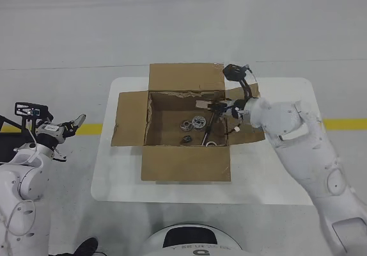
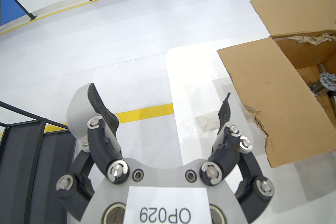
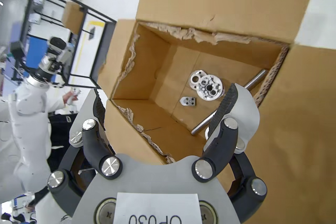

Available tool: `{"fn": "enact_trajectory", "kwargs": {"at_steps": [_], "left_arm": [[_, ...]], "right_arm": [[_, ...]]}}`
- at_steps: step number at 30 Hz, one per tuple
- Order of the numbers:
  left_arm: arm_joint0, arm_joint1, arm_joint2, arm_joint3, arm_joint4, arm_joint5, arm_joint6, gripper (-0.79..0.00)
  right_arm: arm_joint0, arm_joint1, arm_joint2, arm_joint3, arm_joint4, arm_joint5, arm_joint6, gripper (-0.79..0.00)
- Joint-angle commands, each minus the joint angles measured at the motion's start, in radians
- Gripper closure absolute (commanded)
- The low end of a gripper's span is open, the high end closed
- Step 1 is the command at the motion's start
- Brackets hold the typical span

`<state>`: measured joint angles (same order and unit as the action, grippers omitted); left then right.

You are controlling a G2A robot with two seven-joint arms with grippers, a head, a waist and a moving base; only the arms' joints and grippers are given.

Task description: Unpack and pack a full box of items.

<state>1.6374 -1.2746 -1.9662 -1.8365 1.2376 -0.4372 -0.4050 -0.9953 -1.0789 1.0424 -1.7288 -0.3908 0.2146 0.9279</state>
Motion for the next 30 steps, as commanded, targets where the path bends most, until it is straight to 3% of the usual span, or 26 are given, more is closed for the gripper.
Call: {"fn": "enact_trajectory", "kwargs": {"at_steps": [1,6,16,24,30], "left_arm": [[0.000,0.000,0.000,0.000,0.000,0.000,0.000,-0.785],[0.000,0.000,0.000,0.000,0.000,0.000,0.000,-0.785],[0.000,0.000,0.000,0.000,0.000,0.000,0.000,-0.785],[0.000,0.000,0.000,0.000,0.000,0.000,0.000,-0.785],[0.000,0.000,0.000,0.000,0.000,0.000,0.000,-0.785]], "right_arm": [[0.027,-0.012,-0.069,-0.009,-0.047,0.047,0.000,-0.785],[0.112,-0.057,-0.229,0.021,-0.147,0.176,-0.037,-0.785],[0.340,-0.181,-0.500,0.340,-0.272,0.393,0.072,-0.785],[0.440,-0.287,-0.608,0.558,-0.279,0.478,0.097,-0.785],[0.474,-0.361,-0.665,0.706,-0.262,0.472,0.122,-0.785]]}}
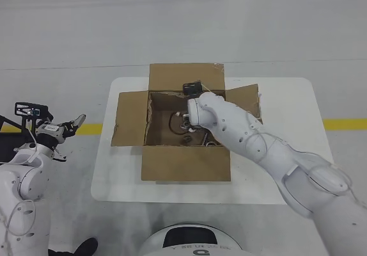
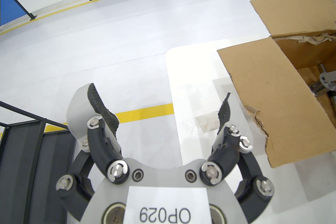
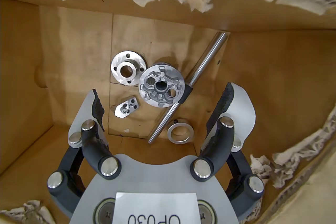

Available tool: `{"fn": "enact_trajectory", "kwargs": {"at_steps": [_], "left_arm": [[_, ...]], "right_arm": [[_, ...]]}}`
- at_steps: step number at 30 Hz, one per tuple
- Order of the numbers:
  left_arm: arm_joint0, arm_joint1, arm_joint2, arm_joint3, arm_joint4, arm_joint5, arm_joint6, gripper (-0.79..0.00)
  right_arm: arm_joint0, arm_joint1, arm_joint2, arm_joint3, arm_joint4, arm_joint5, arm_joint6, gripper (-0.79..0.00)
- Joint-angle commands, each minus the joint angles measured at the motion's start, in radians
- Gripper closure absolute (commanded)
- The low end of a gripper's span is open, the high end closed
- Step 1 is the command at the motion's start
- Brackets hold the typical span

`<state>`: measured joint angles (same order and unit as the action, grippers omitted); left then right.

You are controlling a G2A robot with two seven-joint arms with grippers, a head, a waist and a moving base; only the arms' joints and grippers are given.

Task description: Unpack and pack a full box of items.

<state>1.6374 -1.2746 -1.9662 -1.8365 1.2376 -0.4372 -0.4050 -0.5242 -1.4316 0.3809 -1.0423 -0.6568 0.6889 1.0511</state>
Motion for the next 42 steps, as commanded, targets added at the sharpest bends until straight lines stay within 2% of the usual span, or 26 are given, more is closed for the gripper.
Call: {"fn": "enact_trajectory", "kwargs": {"at_steps": [1,5,7,10,13,16,19,20,21,22,26,30,34,38,42], "left_arm": [[0.000,0.000,0.000,0.000,0.000,0.000,0.000,-0.785],[0.000,0.000,0.000,0.000,0.000,0.000,0.000,-0.785],[0.000,0.000,0.000,0.000,0.000,0.000,0.000,-0.785],[0.000,0.000,0.000,0.000,0.000,0.000,0.000,-0.785],[0.000,0.000,0.000,0.000,0.000,0.000,0.000,-0.785],[0.000,0.000,0.000,0.000,0.000,0.000,0.000,-0.785],[0.000,0.000,0.000,0.000,0.000,0.000,0.000,-0.785],[0.000,0.000,0.000,0.000,0.000,0.000,0.000,-0.785],[0.000,0.000,0.000,0.000,0.000,0.000,0.000,-0.785],[0.000,0.000,0.000,0.000,0.000,0.000,0.000,-0.785],[0.000,0.000,0.000,0.000,0.000,0.000,0.000,-0.785],[0.000,0.000,0.000,0.000,0.000,0.000,0.000,-0.785],[0.000,0.000,0.000,0.000,0.000,0.000,0.000,-0.785],[0.000,0.000,0.000,0.000,0.000,0.000,0.000,-0.785],[0.000,0.000,0.000,0.000,0.000,0.000,0.000,-0.785]], "right_arm": [[0.007,-0.020,-0.007,0.040,0.008,-0.003,-0.004,-0.785],[0.018,-0.065,-0.017,0.122,0.032,-0.010,-0.024,-0.779],[0.022,-0.085,-0.019,0.164,0.038,-0.003,-0.039,-0.690],[0.024,-0.115,-0.028,0.220,0.046,0.000,-0.050,-0.634],[0.029,-0.144,-0.039,0.268,0.050,-0.010,-0.045,-0.391],[0.034,-0.168,-0.047,0.312,0.048,-0.004,-0.048,-0.379],[0.039,-0.194,-0.052,0.356,0.043,0.002,-0.054,-0.265],[0.041,-0.201,-0.051,0.368,0.044,0.004,-0.059,-0.194],[0.042,-0.207,-0.049,0.377,0.045,0.005,-0.065,-0.062],[0.045,-0.213,-0.045,0.383,0.046,0.011,-0.076,0.000],[0.040,-0.217,-0.017,0.352,0.053,0.019,-0.124,0.000],[0.012,-0.185,0.036,0.246,0.042,0.030,-0.171,0.000],[-0.069,-0.114,0.113,0.042,-0.023,0.076,-0.210,0.000],[-0.220,-0.015,0.234,-0.264,-0.151,0.124,-0.235,0.000],[-0.427,0.081,0.394,-0.595,-0.294,0.077,-0.231,0.000]]}}
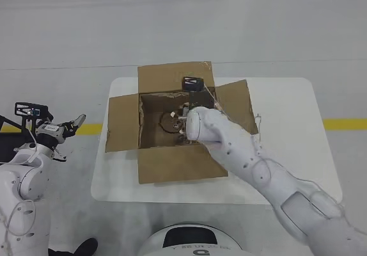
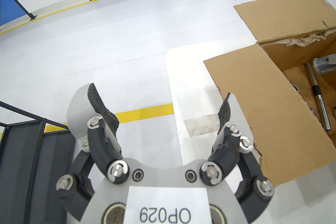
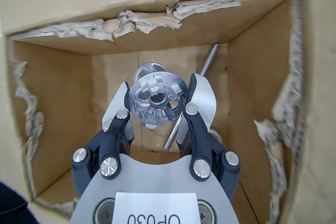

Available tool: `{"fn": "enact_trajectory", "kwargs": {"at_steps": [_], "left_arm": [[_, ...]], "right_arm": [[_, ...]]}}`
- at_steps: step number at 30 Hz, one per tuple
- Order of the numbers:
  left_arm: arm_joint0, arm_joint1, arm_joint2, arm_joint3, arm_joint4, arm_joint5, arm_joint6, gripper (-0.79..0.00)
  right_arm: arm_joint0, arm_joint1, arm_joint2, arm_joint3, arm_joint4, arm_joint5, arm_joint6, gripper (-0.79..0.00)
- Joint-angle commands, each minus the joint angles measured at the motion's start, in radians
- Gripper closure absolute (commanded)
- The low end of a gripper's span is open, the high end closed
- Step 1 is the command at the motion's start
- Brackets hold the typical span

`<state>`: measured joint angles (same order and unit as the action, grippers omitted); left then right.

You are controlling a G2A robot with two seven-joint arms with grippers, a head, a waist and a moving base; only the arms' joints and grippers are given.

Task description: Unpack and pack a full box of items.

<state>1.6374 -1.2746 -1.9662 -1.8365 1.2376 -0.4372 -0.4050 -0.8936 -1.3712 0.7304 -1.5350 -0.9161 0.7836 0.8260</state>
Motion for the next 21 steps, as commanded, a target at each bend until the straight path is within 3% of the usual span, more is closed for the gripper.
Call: {"fn": "enact_trajectory", "kwargs": {"at_steps": [1,6,10,14,17,21], "left_arm": [[0.000,0.000,0.000,0.000,0.000,0.000,0.000,-0.785],[0.000,0.000,0.000,0.000,0.000,0.000,0.000,-0.785],[0.000,0.000,0.000,0.000,0.000,0.000,0.000,-0.785],[0.000,0.000,0.000,0.000,0.000,0.000,0.000,-0.785],[0.000,0.000,0.000,0.000,0.000,0.000,0.000,-0.785],[0.000,0.000,0.000,0.000,0.000,0.000,0.000,-0.785]], "right_arm": [[-0.112,0.038,0.087,-0.174,-0.055,-0.045,-0.019,0.000],[-0.400,0.096,0.341,-0.538,-0.017,-0.202,-0.184,0.000],[-0.595,0.109,0.515,-0.696,0.091,-0.285,-0.384,0.000],[-0.707,0.111,0.667,-0.726,0.205,-0.303,-0.499,0.000],[-0.748,0.108,0.759,-0.702,0.260,-0.246,-0.552,0.000],[-0.763,0.108,0.852,-0.628,0.316,-0.178,-0.524,0.000]]}}
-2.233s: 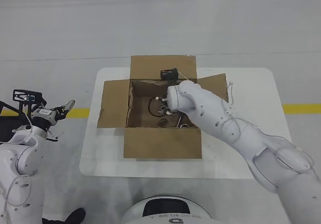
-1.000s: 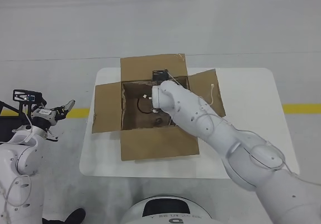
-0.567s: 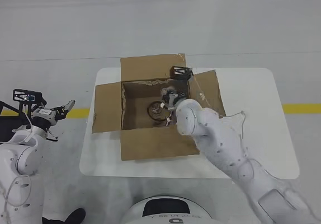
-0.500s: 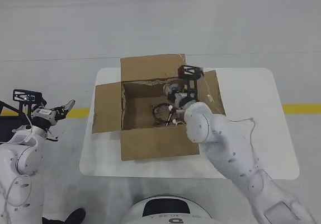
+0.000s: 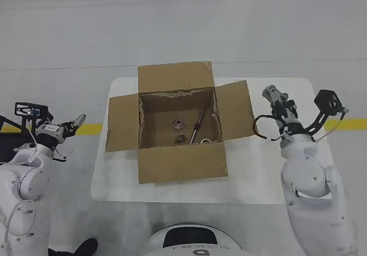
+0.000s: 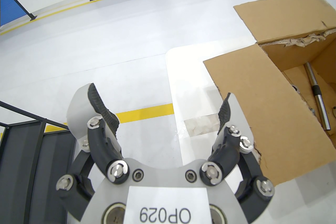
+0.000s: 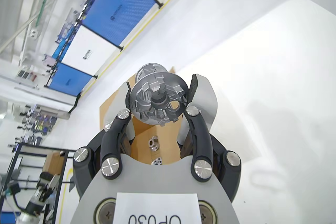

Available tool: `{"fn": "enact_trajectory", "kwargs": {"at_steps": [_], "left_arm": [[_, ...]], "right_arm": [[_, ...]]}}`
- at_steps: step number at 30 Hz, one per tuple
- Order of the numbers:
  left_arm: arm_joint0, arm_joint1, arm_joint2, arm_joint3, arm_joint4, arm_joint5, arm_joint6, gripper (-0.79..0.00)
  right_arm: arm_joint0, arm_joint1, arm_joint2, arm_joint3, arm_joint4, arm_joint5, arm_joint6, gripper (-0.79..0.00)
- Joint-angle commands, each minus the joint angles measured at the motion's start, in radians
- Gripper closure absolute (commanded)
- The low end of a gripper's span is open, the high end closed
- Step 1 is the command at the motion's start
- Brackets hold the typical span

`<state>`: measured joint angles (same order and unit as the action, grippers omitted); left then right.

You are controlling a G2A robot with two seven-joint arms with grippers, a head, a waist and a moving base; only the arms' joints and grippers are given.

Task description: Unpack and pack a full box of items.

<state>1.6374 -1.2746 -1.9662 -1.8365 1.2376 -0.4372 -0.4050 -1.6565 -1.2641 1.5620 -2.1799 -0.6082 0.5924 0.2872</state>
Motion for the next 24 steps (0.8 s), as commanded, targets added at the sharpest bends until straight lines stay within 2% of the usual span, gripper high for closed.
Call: {"fn": "enact_trajectory", "kwargs": {"at_steps": [1,7,9,14,17,20,24], "left_arm": [[0.000,0.000,0.000,0.000,0.000,0.000,0.000,-0.785],[0.000,0.000,0.000,0.000,0.000,0.000,0.000,-0.785],[0.000,0.000,0.000,0.000,0.000,0.000,0.000,-0.785],[0.000,0.000,0.000,0.000,0.000,0.000,0.000,-0.785],[0.000,0.000,0.000,0.000,0.000,0.000,0.000,-0.785],[0.000,0.000,0.000,0.000,0.000,0.000,0.000,-0.785],[0.000,0.000,0.000,0.000,0.000,0.000,0.000,-0.785]], "right_arm": [[-0.001,0.002,0.041,0.039,0.010,0.031,0.041,0.000],[0.039,0.023,0.103,0.176,-0.118,0.174,0.246,0.000],[0.080,0.030,0.086,0.233,-0.204,0.238,0.303,0.000],[0.196,0.048,0.027,0.395,-0.400,0.316,0.479,0.000],[0.300,0.057,-0.030,0.535,-0.518,0.311,0.629,0.000],[0.381,0.057,-0.054,0.646,-0.548,0.261,0.679,0.000],[0.431,0.052,-0.054,0.736,-0.567,0.245,0.696,0.000]]}}
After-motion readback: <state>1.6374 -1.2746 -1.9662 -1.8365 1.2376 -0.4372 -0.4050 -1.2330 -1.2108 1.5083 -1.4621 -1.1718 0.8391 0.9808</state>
